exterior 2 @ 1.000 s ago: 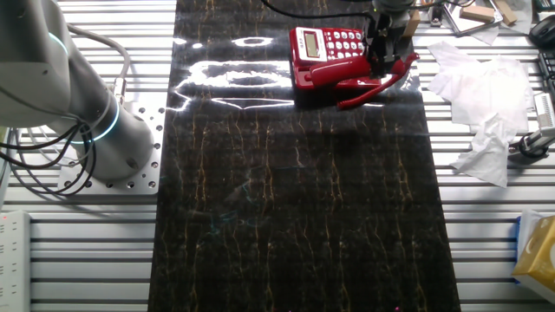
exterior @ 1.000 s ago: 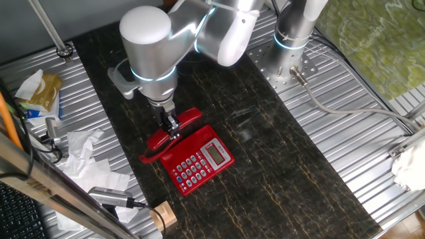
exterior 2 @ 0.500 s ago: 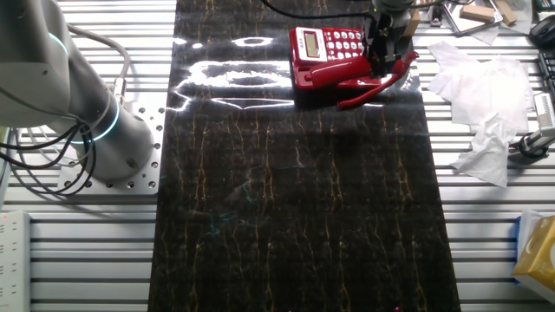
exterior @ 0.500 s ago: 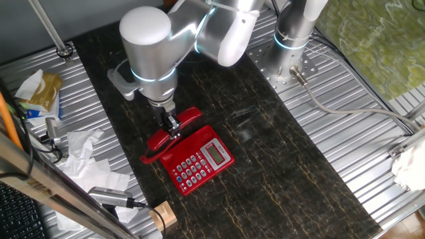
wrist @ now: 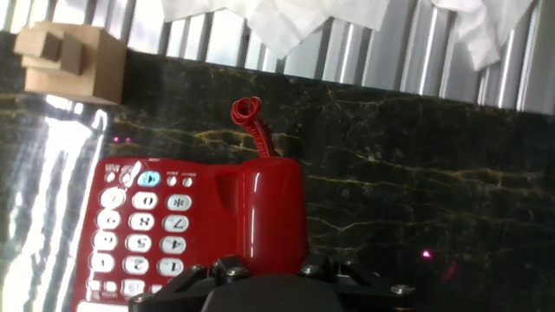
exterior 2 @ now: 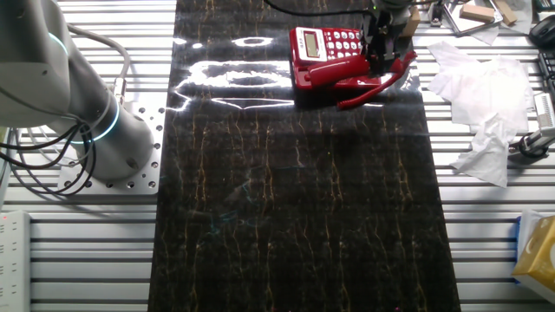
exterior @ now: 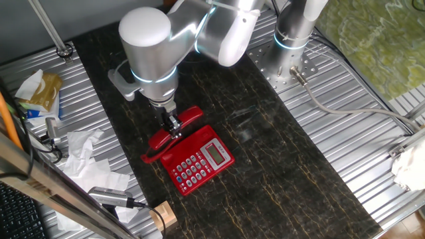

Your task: Place the handset of the telephone on the corresponding phone cradle

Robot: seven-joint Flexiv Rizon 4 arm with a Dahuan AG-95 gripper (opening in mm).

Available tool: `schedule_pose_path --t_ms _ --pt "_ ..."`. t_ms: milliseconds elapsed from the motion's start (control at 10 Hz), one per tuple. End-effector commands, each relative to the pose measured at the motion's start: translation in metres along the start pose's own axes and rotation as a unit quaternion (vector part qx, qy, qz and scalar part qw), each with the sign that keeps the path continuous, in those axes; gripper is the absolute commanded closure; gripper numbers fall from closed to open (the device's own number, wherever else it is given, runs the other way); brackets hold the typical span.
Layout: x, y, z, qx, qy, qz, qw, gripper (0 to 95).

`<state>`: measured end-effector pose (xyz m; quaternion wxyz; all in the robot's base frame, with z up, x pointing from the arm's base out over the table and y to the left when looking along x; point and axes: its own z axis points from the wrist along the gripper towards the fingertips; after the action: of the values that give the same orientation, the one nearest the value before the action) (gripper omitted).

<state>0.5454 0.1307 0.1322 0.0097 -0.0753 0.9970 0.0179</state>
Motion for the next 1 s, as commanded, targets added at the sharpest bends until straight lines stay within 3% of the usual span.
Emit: schedule_pose_path --t_ms 100,500,1000 --pt "0.002 0.007 0.002 -0.018 -0.007 0.027 0.9995 95.0" --pt "0.006 0.022 0.011 -0.016 -0.012 0.029 0.9994 95.0" --pt "0.005 0.023 0.015 -0.026 -0.010 0.036 0.9990 95.0"
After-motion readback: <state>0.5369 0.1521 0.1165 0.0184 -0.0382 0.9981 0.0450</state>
